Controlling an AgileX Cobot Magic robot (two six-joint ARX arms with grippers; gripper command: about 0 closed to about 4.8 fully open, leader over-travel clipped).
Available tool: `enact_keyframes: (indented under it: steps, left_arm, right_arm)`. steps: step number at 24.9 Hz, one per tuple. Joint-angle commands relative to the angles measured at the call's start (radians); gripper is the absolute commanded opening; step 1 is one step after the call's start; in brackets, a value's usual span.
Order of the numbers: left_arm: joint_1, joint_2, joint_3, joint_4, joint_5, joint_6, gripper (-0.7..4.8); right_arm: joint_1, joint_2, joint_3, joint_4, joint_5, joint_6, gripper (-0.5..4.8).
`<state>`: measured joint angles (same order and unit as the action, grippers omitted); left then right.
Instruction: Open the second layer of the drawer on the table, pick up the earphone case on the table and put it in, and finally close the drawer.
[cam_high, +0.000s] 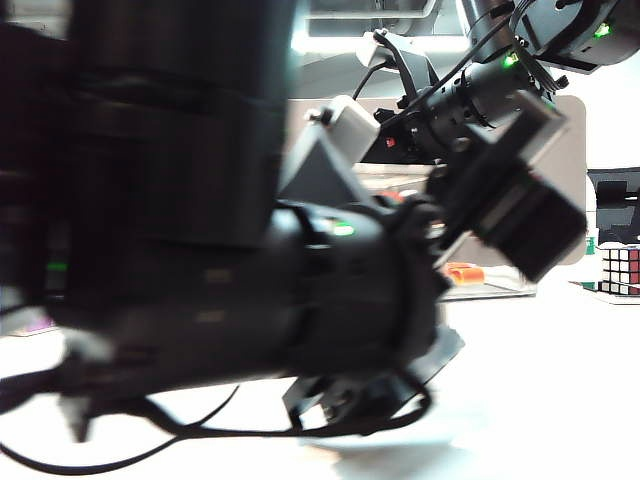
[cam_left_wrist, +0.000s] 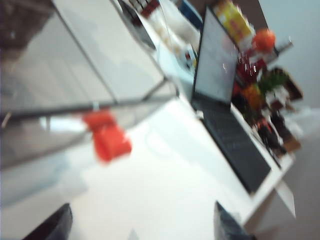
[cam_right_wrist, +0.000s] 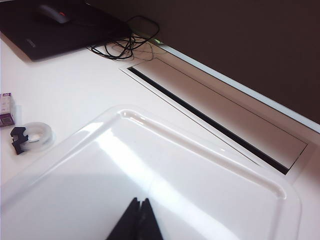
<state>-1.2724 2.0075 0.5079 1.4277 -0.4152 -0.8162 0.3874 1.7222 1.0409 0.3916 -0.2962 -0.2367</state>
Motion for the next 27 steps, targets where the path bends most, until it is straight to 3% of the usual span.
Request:
enact_keyframes:
  steps: [1, 5, 14, 17, 27]
  left_arm:
    - [0.000, -0.056, -0.082, 0.021, 0.034, 0.004, 3.54]
    - [0.001, -0.230, -0.270, 0.021, -0.070, 0.009, 3.45]
    - [0.033, -0.438, -0.436, 0.016, -0.149, 0.076, 3.41]
    - [0.096, -0.455, -0.452, 0.014, -0.099, 0.077, 3.41]
    - [0.396, -0.458, -0.451, 0.013, 0.255, 0.077, 3.41]
  right_arm:
    - [0.000, 0.020, -0.014, -0.096, 0.006, 0.001, -0.04]
    - [0.000, 0.020, -0.014, -0.097, 0.005, 0.001, -0.04]
    - [0.001, -0.047, -0.015, -0.185, -0.091, 0.080, -0.04]
    - [0.001, -0.118, -0.015, -0.267, -0.092, 0.080, -0.04]
    - [0.001, -0.368, -0.015, -0.567, -0.134, 0.079, -0.04]
